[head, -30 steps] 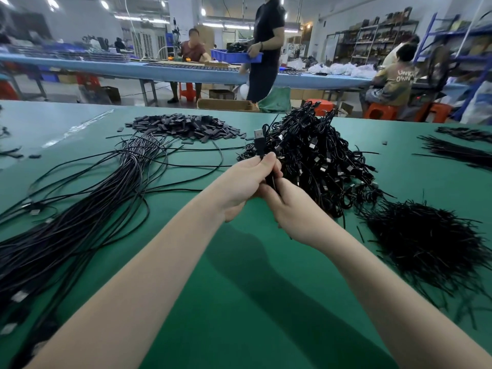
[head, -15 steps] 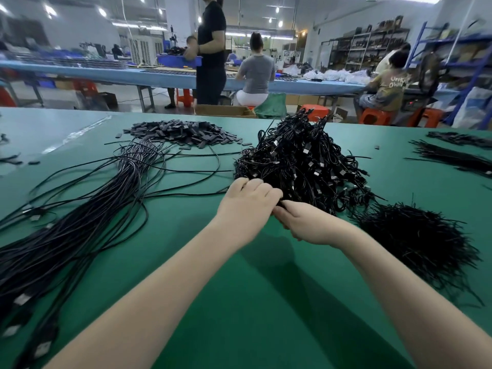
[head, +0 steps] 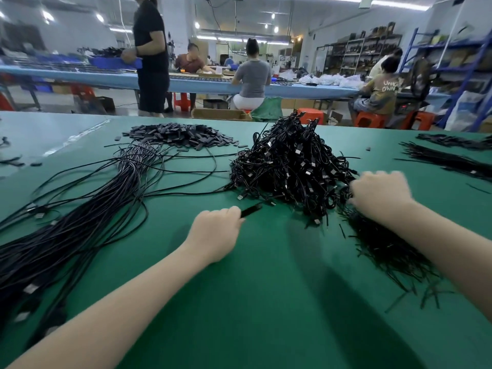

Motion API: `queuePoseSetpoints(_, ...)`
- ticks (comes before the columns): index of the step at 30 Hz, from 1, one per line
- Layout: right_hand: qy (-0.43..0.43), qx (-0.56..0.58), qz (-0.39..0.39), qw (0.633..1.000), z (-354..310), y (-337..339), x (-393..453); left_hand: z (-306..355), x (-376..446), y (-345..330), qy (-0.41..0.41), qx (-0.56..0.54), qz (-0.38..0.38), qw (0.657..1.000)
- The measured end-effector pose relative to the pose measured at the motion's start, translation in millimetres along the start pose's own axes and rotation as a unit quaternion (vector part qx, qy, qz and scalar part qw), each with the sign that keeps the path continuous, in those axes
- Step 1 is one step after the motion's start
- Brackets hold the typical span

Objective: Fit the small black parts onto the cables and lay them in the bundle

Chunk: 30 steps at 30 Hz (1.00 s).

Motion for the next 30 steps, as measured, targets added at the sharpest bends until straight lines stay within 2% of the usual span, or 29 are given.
queuePoseSetpoints(3, -0.060, 0.001, -0.096, 0.994, 33, -26, -6, -24, -9, -7, 0.112, -0.175, -0.029, 0.978)
queuePoseSetpoints(6, -0.069, 0.040, -0.102, 0.992, 41, -34, -14, -30, -9, -10, 0.168, -0.294, -0.045, 0.940)
queuePoseSetpoints(9, -0.090, 0.050, -0.075, 0.992, 44, -30, -16, -28, -12, -10, 0.173, -0.321, -0.086, 0.927)
queuePoseSetpoints(11, -0.115, 0.085, -0.097, 0.985, 47, -28, -15, -27, -12, -8, 0.177, -0.333, -0.098, 0.921)
queuePoseSetpoints(13, -0.139, 0.114, -0.115, 0.977, 49, -26, -14, -27, -12, -6, 0.188, -0.345, -0.101, 0.914)
queuePoseSetpoints(19, -0.156, 0.130, -0.098, 0.974, 44, -15, -8, -28, -9, -7, 0.198, -0.362, -0.095, 0.906)
queuePoseSetpoints(22, -0.153, 0.201, -0.056, 0.966, 36, 2, -3, -28, -5, -7, 0.215, -0.440, -0.081, 0.868)
queuePoseSetpoints(24, -0.121, 0.329, 0.023, 0.936, 19, 22, 0, -25, -1, -6, 0.224, -0.491, -0.084, 0.838)
queuePoseSetpoints(26, -0.086, 0.490, 0.089, 0.863, -11, 49, -2, -19, 1, -5, 0.223, -0.531, -0.100, 0.812)
queuePoseSetpoints(28, -0.049, 0.571, 0.101, 0.813, -46, 71, -5, -12, 3, -2, 0.218, -0.547, -0.115, 0.800)
queuePoseSetpoints(30, 0.003, 0.601, 0.085, 0.795, -81, 82, -9, -8, 5, 1, 0.215, -0.543, -0.112, 0.804)
Point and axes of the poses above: each hand's wrist, its own x-axis towards the middle knuckle, its own y-axis out of the back of the hand, z = x × y, the point moved 2 cm from there along x, towards the middle knuckle, and after that the axes turned 8 degrees about z, right-handed, at the moved point
